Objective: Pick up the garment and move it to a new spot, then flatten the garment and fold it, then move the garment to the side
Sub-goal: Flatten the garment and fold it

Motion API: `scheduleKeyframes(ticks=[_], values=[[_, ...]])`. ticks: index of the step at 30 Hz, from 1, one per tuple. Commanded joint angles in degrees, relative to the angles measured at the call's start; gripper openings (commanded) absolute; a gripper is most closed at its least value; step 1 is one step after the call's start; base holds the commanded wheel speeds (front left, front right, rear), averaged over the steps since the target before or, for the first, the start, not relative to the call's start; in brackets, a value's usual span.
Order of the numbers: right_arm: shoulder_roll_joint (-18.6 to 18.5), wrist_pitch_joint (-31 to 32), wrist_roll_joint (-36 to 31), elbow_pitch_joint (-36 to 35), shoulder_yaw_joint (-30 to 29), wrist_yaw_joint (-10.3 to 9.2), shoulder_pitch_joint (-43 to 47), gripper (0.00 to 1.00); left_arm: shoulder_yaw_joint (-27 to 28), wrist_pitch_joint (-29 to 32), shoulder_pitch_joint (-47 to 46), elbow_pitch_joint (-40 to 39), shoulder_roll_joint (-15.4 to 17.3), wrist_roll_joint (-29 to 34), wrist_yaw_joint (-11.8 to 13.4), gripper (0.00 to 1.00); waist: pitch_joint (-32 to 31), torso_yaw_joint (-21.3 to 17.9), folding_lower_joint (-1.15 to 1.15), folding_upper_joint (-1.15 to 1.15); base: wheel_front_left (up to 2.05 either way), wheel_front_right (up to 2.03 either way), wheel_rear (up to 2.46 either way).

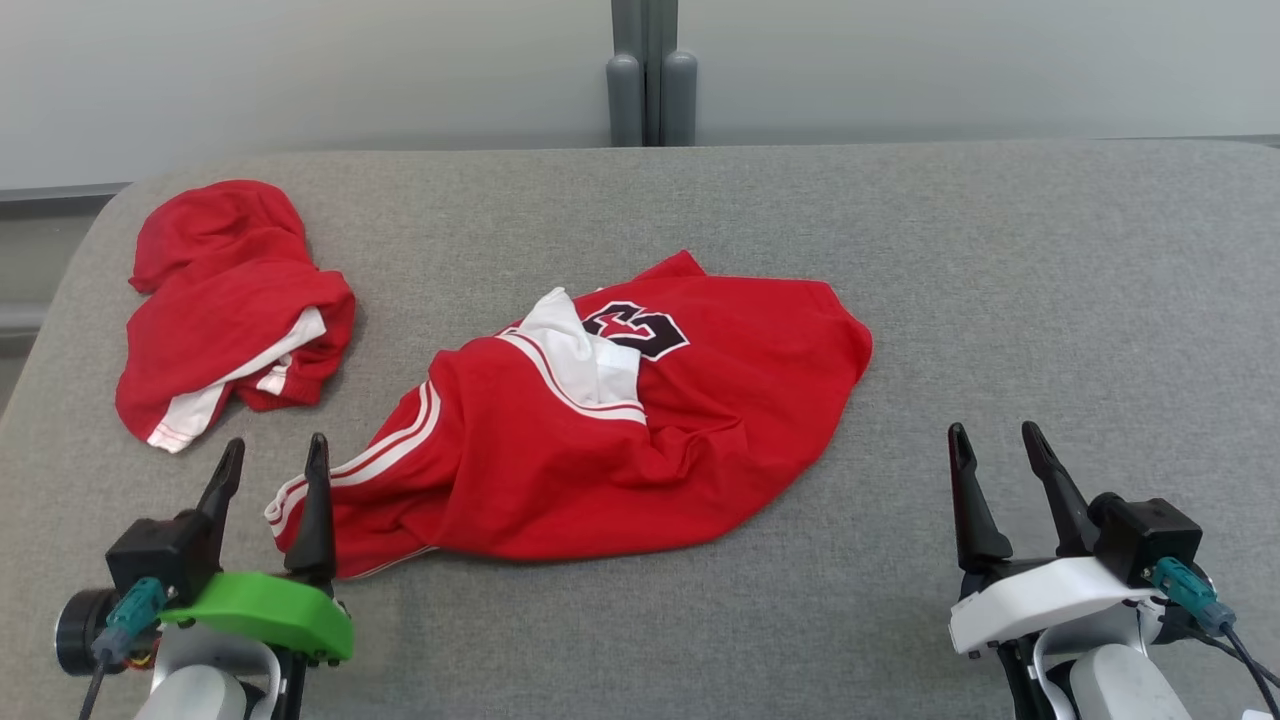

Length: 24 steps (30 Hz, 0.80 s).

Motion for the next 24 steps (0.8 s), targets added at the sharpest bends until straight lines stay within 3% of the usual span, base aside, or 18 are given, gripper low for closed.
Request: scheduleKeyframes(ticks=[1,12,24], values=[[-0.17,-0.17,-0.27,0.09,0.01,-0.01,-0.22,1.00,0.02,-0.33,-1.58,-0.64,0.18,1.19,-0.25,1.00,0.09,-0.93,0.00,0.00,0.00,0.00,0.00],[-0.17,-0.17,0.43,-0.31,0.05,-0.02,-2.17,1.00,-3.72,2.99,-17.52,1.28,-0.39,5.18,-4.28,1.00,3.50,-6.07,0.00,0.00,0.00,0.00,0.00],[-0.16,-0.17,1.82,-0.23,0.13,-0.02,-4.41,1.00,-9.22,12.76,-31.83,15.02,-2.54,6.81,-9.44,1.00,7.86,-11.34,0.00,0.00,0.00,0.00,0.00]])
